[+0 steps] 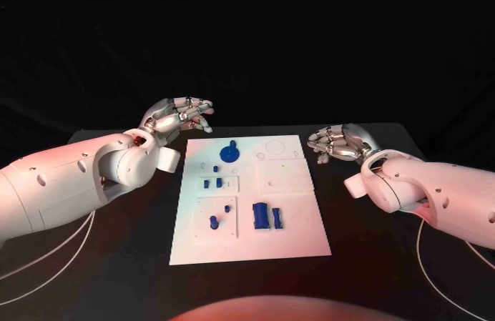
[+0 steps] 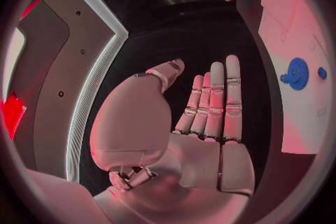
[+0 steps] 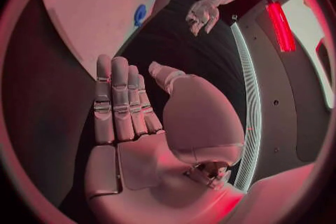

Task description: Assemble the parts on the task board

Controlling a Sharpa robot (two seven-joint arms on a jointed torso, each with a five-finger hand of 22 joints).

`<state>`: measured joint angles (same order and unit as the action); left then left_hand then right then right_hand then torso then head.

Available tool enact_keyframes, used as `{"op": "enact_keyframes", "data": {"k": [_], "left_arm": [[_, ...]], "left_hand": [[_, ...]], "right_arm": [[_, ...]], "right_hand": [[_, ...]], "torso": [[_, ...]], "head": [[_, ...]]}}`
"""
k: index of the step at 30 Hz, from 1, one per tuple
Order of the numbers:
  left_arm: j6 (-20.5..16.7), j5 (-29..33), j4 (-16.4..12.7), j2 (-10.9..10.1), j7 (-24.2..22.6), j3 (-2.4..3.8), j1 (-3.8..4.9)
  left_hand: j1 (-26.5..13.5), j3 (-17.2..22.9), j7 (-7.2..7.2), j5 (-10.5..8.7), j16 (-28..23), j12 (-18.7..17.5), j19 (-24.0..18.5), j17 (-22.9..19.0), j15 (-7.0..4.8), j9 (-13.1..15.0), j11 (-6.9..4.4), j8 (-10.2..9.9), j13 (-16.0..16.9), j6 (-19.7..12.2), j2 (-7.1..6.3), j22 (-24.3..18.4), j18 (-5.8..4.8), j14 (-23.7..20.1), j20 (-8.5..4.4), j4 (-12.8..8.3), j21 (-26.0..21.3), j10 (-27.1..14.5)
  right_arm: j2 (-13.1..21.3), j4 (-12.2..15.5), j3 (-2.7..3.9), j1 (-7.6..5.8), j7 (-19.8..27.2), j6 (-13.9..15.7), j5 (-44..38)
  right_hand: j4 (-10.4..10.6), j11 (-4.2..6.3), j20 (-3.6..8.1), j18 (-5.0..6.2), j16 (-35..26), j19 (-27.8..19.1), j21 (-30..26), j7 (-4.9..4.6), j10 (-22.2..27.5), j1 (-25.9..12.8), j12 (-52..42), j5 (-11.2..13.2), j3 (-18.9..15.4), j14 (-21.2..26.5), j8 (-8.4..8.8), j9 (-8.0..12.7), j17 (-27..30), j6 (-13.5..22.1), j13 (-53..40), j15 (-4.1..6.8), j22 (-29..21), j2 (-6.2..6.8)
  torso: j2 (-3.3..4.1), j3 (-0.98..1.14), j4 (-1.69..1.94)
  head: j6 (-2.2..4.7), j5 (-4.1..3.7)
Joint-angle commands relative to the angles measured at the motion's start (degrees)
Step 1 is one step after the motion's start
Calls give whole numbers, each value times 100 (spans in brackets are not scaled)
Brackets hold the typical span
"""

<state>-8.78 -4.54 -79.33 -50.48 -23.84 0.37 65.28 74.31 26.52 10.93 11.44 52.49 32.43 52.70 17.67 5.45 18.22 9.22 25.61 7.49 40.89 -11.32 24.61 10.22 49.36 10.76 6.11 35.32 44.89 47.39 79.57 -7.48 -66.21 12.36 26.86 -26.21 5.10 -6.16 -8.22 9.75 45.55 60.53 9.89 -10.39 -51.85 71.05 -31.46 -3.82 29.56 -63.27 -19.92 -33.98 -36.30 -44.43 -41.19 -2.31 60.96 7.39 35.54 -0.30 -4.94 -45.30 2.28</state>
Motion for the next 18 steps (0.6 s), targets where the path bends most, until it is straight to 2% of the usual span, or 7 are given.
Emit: {"op": "enact_keyframes", "data": {"k": [1,5,7,11,12,15,18], "left_arm": [[57,386,254,139,-372,4,-40],[24,621,674,369,-537,5,-123],[-1,717,873,481,-605,6,-161],[-62,841,1178,658,-713,7,-226],[-27,517,1100,608,-368,2,-210],[-96,516,1057,607,-372,1,-216],[-263,513,954,606,-383,-1,-230]], "left_hand": [[93,-139,134,-51,-1073,-397,-194,-375,145,-109,46,-170,-245,-82,48,-561,10,-265,158,135,-864,194],[304,-388,46,-43,-2729,-1289,-309,-632,357,-356,170,-412,-384,-35,112,-1535,16,-311,455,327,-2295,514],[354,-476,23,-38,-3189,-1603,-483,-706,458,-441,246,-526,-386,-3,140,-1799,4,-461,555,359,-2699,512],[416,-553,60,-32,-3584,-1914,-580,-800,498,-537,213,-631,-393,36,196,-1991,-31,-604,581,373,-2983,469],[-1985,-2652,-1093,-1144,-5249,-3243,-5270,-1767,-545,-1822,-922,-2561,-749,-4089,1132,-2461,-1022,-4936,-1076,-611,-3532,-4489],[-2372,-2652,-1093,-1144,-5249,-3243,-5270,-1767,-545,-1822,-922,-2561,-749,-4089,1132,-2461,-1022,-4936,-1076,-611,-3532,-4489],[-2952,-2652,-1093,-1144,-5249,-3243,-5270,-1767,-545,-1822,-922,-2561,-749,-4089,1132,-2461,-1022,-4936,-1076,-611,-3532,-4489]], "right_arm": [[-199,-408,21,-12,914,-506,1562],[-480,-939,50,-17,1109,-813,1869],[-599,-1163,58,-16,1170,-942,1985],[-785,-1513,68,-13,1241,-1125,2121],[-742,-1423,65,-12,894,-666,1657],[-729,-1353,84,6,918,-598,1684],[-697,-1186,131,47,976,-436,1750]], "right_hand": [[-7,-187,-216,28,-885,-435,-607,-78,59,-51,642,67,88,546,137,212,438,53,867,-198,-630,55],[-30,-315,-500,44,-1927,-1063,-653,-184,203,-85,1284,101,34,1153,396,523,1047,56,1856,-489,-1558,41],[-52,-386,-630,73,-2375,-1239,-639,-201,225,-83,1573,103,-87,1213,561,688,1325,21,2343,-560,-2101,-27],[-77,-420,-668,82,-2801,-1202,-629,-203,108,-74,1839,89,-321,1090,767,880,1625,-47,2914,-599,-2780,-121],[-510,616,822,-975,-4555,-6053,-989,1039,5185,-2209,3146,382,-2956,6327,1992,3398,3630,4443,4119,231,-6096,-739],[-510,616,822,-975,-4555,-6053,-989,1039,5185,-2577,3146,382,-2956,6327,1992,3398,3630,4443,4119,231,-6096,-739],[-510,616,822,-975,-4555,-6053,-989,1039,5185,-3083,3146,382,-2956,6327,1992,3398,3630,4443,4119,231,-6096,-739]], "torso": [[-136,-74,-23],[-249,-93,-6],[-305,-101,12],[-356,-94,40],[-275,-88,11],[-286,-80,44],[-312,-61,123]], "head": [[288,4],[467,60],[566,77],[670,108],[582,79],[617,58],[700,8]]}}
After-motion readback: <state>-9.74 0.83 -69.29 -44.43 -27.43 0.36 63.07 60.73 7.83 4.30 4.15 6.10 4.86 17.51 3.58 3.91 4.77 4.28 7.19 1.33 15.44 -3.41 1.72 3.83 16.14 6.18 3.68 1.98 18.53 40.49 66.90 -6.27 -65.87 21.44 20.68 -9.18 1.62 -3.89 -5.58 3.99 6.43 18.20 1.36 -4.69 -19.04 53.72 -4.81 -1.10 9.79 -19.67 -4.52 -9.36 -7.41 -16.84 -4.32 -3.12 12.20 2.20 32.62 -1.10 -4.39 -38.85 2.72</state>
